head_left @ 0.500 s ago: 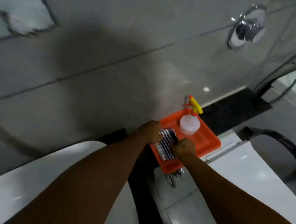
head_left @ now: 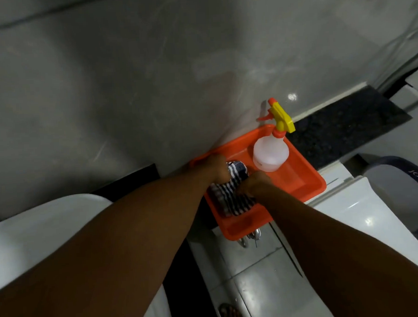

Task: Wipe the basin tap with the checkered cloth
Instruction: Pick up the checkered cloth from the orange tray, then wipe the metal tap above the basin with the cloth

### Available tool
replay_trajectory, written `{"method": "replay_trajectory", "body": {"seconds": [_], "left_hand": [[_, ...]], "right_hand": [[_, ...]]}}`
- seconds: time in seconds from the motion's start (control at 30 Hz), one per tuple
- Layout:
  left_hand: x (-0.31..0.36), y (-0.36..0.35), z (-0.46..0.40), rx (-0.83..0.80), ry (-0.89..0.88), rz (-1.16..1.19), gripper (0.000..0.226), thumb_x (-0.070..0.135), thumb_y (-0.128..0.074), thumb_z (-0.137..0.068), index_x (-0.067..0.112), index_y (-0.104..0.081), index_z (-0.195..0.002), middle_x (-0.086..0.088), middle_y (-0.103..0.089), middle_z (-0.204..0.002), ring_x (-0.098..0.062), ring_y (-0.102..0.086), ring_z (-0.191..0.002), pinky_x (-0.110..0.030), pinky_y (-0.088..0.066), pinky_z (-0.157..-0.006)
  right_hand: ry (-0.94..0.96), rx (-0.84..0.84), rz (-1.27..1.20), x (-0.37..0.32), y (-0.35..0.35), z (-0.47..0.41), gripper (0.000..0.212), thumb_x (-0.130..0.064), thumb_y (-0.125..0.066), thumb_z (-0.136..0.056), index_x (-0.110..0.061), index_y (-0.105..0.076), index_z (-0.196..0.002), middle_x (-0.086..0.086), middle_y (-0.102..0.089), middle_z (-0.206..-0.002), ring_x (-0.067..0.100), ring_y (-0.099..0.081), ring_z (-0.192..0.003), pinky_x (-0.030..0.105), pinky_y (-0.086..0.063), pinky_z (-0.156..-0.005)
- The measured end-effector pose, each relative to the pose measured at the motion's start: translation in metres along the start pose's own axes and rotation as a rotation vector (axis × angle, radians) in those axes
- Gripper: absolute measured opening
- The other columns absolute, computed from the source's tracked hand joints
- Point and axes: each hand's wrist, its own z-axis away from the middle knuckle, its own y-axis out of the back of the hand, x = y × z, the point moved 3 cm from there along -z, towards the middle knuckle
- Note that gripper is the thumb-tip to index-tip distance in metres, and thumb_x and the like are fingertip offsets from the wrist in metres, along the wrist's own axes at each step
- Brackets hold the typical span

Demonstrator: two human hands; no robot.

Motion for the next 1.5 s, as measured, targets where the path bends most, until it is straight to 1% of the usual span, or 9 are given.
{"method": "replay_trajectory", "body": {"seconds": [0.13, 0.3, 0.4, 0.57, 0.77, 1.1, 1.3, 1.37, 1.5], "left_hand": [[-0.003, 0.028, 0.022, -0.015, 0.055, 0.289, 0.04, 0.027, -0.067, -0.078, 0.005, -0.067, -0.112, -0.015, -0.07, -0.112, -0.03, -0.068, -0.099, -0.037, -0.058, -0.084], [-0.017, 0.094, 0.111, 0.144, 0.047, 0.814, 0.028, 0.015, -0.075, -0.071, 0.006, -0.074, -0.097, 0.0, -0.071, -0.07, -0.01, -0.065, -0.063, -0.017, -0.043, -0.05], [-0.036, 0.13, 0.186, 0.213, 0.048, 1.043, 0.006, 0.012, -0.072, -0.072, 0.014, -0.067, -0.075, 0.005, -0.062, -0.062, -0.013, -0.06, -0.063, -0.017, -0.044, -0.049], [-0.088, 0.185, 0.307, 0.346, 0.06, 1.333, 0.011, 0.012, -0.071, -0.077, 0.022, -0.067, -0.078, 0.004, -0.071, -0.073, -0.007, -0.067, -0.059, -0.015, -0.049, -0.045], [-0.174, 0.246, 0.439, 0.702, 0.124, 1.36, 0.017, 0.026, -0.074, -0.083, 0.012, -0.07, -0.091, -0.009, -0.068, -0.08, -0.019, -0.059, -0.066, -0.022, -0.045, -0.047], [-0.282, 0.232, 0.508, 0.871, 0.497, 1.243, 0.03, 0.026, -0.075, -0.083, 0.001, -0.069, -0.099, -0.016, -0.07, -0.086, -0.021, -0.06, -0.059, -0.022, -0.044, -0.041], [-0.262, 0.237, 0.502, 1.199, 0.751, 0.436, 0.047, 0.037, -0.069, -0.08, 0.012, -0.055, -0.118, -0.01, -0.06, -0.119, -0.028, -0.056, -0.109, -0.04, -0.049, -0.089], [-0.238, 0.246, 0.493, 1.244, 0.601, 0.369, 0.04, 0.041, -0.063, -0.085, 0.014, -0.057, -0.113, -0.007, -0.061, -0.112, -0.025, -0.057, -0.103, -0.038, -0.053, -0.086], [-0.226, 0.256, 0.456, 0.851, 0.514, 0.656, 0.049, 0.048, -0.053, -0.091, 0.005, -0.067, -0.11, -0.013, -0.071, -0.104, -0.029, -0.068, -0.094, -0.041, -0.058, -0.085]], "right_hand": [[-0.059, 0.04, 0.003, -0.015, 0.023, 0.017, 0.054, -0.027, -0.083, -0.069, -0.005, -0.063, -0.113, 0.012, -0.063, -0.104, 0.025, -0.059, -0.09, 0.03, -0.052, -0.066], [0.231, 0.037, -0.214, -0.061, 0.065, 0.083, 0.007, -0.003, -0.071, -0.08, -0.002, -0.072, -0.087, 0.015, -0.068, -0.088, 0.027, -0.064, -0.081, 0.032, -0.051, -0.073], [0.39, -0.027, -0.246, -0.109, 0.079, 0.149, 0.025, 0.008, -0.066, -0.078, -0.012, -0.068, -0.062, 0.003, -0.067, -0.06, 0.019, -0.065, -0.065, 0.02, -0.053, -0.058], [0.512, -0.34, -0.285, -0.202, 0.074, 0.247, 0.031, 0.008, -0.062, -0.081, 0.004, -0.067, -0.111, 0.028, -0.069, -0.114, 0.039, -0.067, -0.102, 0.046, -0.053, -0.097], [0.622, -0.494, -0.311, -0.31, 0.009, 0.335, 0.038, -0.003, -0.069, -0.083, 0.004, -0.063, -0.12, 0.023, -0.07, -0.116, 0.033, -0.068, -0.105, 0.04, -0.057, -0.094], [0.643, -0.207, -0.325, -0.378, -0.109, 0.382, 0.043, -0.009, -0.092, -0.06, -0.007, -0.06, -0.088, 0.018, -0.074, -0.093, 0.031, -0.075, -0.078, 0.037, -0.062, -0.063], [0.755, -0.06, -0.277, -0.377, -0.116, 0.366, 0.032, -0.023, -0.087, -0.071, -0.006, -0.065, -0.087, 0.016, -0.074, -0.093, 0.031, -0.073, -0.088, 0.048, -0.06, -0.084], [0.942, 0.106, -0.189, -0.373, -0.106, 0.371, 0.025, -0.032, -0.074, -0.083, -0.012, -0.066, -0.095, 0.002, -0.07, -0.089, 0.023, -0.069, -0.088, 0.039, -0.059, -0.084], [1.578, 0.715, 0.328, -0.353, -0.079, 0.371, 0.026, -0.027, -0.049, -0.095, -0.015, -0.063, -0.113, 0.009, -0.06, -0.125, 0.024, -0.05, -0.121, 0.041, -0.046, -0.1]]}}
